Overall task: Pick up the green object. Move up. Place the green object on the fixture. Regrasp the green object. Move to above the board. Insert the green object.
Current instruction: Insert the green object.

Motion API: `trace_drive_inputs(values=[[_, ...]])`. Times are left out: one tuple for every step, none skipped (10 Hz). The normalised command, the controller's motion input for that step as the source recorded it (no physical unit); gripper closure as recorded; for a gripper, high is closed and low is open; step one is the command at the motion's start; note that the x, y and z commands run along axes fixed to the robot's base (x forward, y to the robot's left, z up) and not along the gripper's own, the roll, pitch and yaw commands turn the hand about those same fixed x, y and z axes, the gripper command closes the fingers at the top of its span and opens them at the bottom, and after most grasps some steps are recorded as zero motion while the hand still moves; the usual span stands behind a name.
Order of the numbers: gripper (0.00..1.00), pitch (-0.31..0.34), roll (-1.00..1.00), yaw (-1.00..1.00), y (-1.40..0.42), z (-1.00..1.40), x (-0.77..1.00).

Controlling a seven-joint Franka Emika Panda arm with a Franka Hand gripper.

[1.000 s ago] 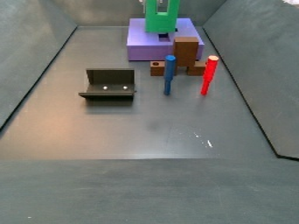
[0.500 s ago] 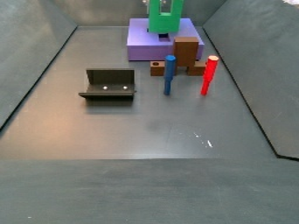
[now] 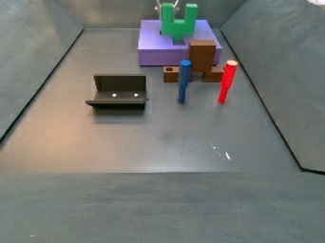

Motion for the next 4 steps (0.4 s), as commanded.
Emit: trace_drive_inputs(values=[[1.00, 0.029, 0.11, 0.00, 0.00, -0.79, 0.00], [1.00, 0.026, 0.17, 0.00, 0.00, -0.89, -0.03], [1.00, 0.050, 0.17, 0.00, 0.00, -0.87, 0.00], [1.00, 0.000, 0.00, 0.00, 0.00, 0.00, 0.00]])
